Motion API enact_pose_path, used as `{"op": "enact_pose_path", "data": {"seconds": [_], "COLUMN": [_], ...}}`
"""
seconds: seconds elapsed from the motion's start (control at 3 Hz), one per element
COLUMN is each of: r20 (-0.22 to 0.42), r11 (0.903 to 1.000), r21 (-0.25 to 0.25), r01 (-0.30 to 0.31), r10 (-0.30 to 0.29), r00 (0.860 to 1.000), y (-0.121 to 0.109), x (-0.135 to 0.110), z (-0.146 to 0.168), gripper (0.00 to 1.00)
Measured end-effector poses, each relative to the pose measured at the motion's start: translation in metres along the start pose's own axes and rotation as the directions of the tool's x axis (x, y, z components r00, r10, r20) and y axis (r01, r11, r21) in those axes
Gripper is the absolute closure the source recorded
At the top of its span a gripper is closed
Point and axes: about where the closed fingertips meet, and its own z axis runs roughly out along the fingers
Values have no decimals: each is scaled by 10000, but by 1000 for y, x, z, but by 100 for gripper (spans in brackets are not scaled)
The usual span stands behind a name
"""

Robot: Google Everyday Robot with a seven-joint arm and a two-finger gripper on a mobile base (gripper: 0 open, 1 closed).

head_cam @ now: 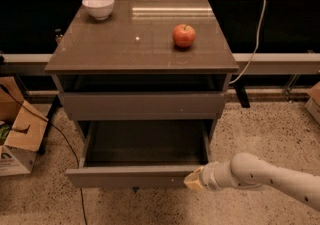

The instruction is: Close middle drawer

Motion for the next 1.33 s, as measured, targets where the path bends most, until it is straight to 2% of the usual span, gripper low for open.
{"op": "enact_pose_path", "data": {"seconds": [0.33,0.67,1.0,1.33], "r20": [36,462,632,632], "r11": [10000,9986,9974,9974], "r21": [16,212,260,260], "r01": [31,489,676,677], "r10": [-31,-498,-691,-693], "r00": [10000,9977,9956,9956], "y": [0,-34,-47,-47], "x": [-1,-26,-37,-37], "z": [1,21,30,30], "gripper": [56,25,0,0]}}
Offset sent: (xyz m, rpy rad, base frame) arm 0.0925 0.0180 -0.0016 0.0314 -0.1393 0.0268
